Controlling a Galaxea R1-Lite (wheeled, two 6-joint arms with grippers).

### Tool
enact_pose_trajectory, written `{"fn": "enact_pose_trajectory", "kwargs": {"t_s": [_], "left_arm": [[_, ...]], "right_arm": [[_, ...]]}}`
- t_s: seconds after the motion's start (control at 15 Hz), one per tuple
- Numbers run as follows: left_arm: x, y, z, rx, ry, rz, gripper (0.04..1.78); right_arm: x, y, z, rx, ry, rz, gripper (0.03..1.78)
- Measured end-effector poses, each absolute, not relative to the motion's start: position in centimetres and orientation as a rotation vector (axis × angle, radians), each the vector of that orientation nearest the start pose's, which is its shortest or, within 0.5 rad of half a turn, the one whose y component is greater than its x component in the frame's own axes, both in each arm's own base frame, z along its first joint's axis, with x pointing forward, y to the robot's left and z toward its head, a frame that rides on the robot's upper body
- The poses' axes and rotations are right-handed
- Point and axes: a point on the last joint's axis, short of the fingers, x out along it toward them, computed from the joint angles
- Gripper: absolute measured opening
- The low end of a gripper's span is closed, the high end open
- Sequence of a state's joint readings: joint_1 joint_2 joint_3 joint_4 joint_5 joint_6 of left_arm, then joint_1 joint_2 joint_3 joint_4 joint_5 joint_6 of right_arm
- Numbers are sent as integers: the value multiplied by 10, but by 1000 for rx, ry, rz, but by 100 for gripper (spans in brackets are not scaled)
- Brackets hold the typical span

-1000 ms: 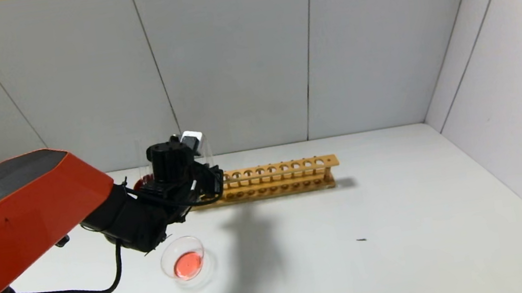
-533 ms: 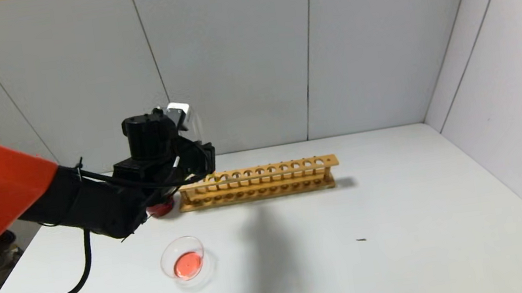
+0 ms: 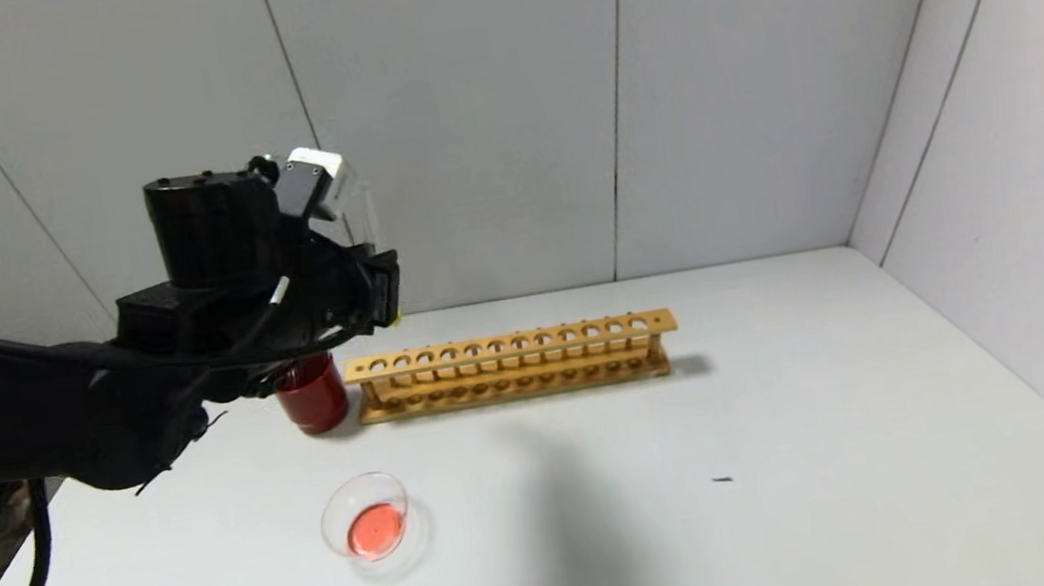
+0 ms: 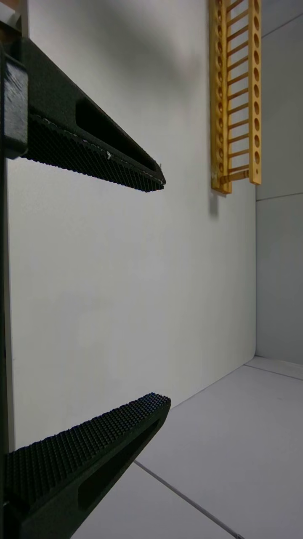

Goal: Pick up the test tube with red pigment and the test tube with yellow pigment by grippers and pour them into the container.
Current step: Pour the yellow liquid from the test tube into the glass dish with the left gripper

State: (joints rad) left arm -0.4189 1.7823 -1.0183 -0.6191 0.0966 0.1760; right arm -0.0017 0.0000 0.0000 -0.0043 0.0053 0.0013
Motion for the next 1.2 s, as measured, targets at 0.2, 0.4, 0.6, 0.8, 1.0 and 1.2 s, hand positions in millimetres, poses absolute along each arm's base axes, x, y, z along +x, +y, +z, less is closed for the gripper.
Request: {"fn": "enact_pose_trajectory", "kwargs": {"t_s": [0.2, 0.4, 0.6, 0.8, 1.0, 1.2], "left_arm": [[292, -118, 212, 430, 97, -328, 30], [281, -98, 210, 593, 66, -402, 30], [269, -79, 197, 732, 46, -532, 30], [258, -64, 175, 885, 76, -581, 30], [257, -50, 158, 1018, 110, -587, 30], [263, -44, 146, 1123, 113, -611, 30]], "right_arm": [[-23, 0, 76, 2, -4, 4, 175], [-23, 0, 76, 2, -4, 4, 175], [-23, 0, 76, 2, -4, 4, 175], [-23, 0, 76, 2, -4, 4, 175], [-23, 0, 76, 1, -4, 4, 175], [-23, 0, 76, 2, -4, 4, 175]]}}
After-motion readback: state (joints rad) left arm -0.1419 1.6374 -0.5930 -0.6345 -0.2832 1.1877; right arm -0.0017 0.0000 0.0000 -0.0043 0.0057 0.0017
